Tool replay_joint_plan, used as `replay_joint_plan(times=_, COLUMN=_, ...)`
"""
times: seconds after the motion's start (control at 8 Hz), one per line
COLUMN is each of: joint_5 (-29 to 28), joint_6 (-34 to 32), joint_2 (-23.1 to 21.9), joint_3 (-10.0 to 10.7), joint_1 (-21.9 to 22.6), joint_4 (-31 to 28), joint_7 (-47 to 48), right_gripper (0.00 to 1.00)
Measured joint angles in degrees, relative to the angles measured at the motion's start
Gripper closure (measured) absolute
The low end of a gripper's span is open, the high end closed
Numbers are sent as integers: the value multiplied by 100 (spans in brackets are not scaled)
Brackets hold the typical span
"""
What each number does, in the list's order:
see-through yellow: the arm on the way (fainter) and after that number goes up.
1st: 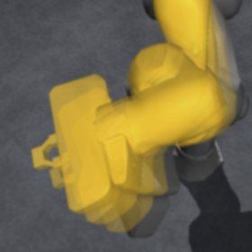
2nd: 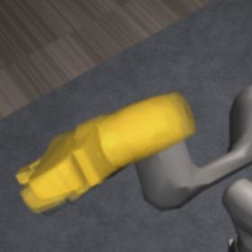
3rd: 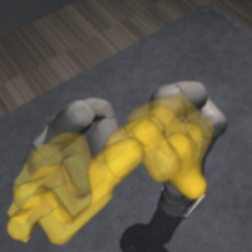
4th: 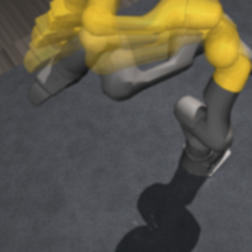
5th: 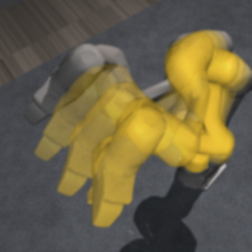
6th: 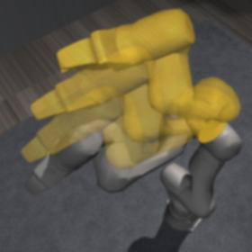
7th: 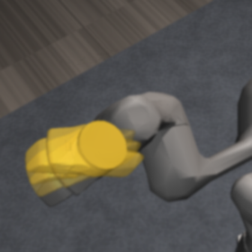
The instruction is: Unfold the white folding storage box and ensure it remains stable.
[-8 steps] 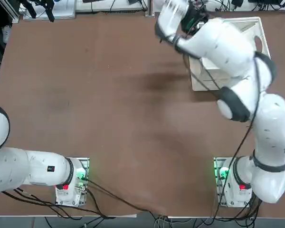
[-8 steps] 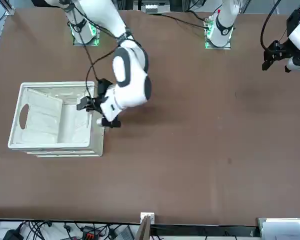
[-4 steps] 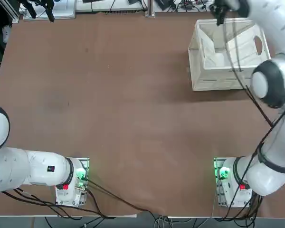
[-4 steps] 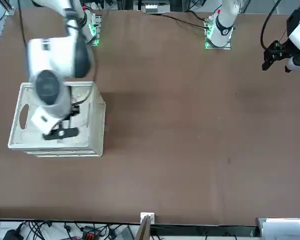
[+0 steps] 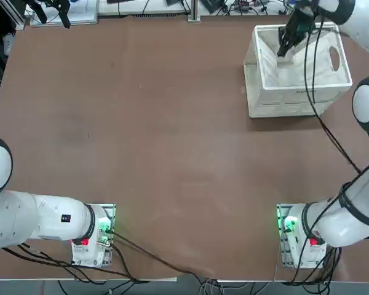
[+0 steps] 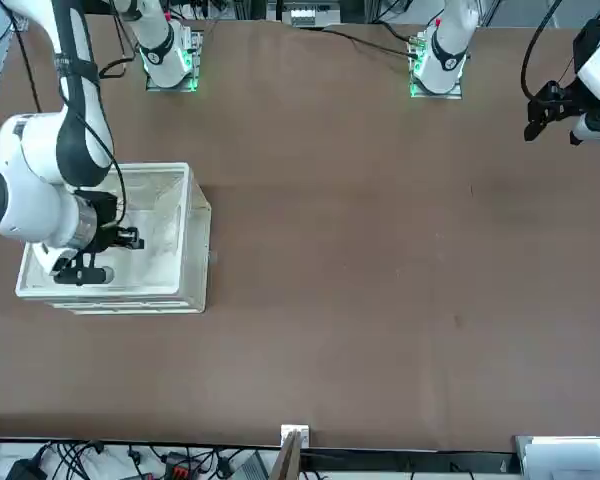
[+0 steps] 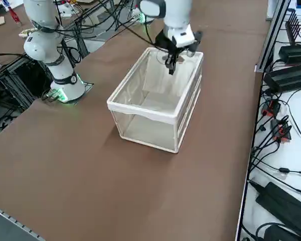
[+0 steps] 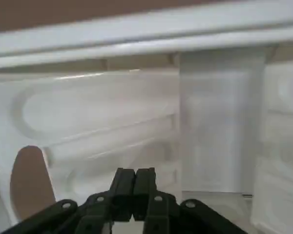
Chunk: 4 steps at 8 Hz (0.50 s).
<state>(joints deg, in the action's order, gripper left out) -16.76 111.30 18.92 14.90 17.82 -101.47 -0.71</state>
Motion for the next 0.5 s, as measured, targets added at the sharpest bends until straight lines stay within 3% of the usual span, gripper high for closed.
replay_joint_plan(times=0.5, joint_5=-1662, joint_6=699, joint_2=-229, joint_3=-11, joint_1=-43, joint_4=-989, joint_7=-124, right_gripper=98)
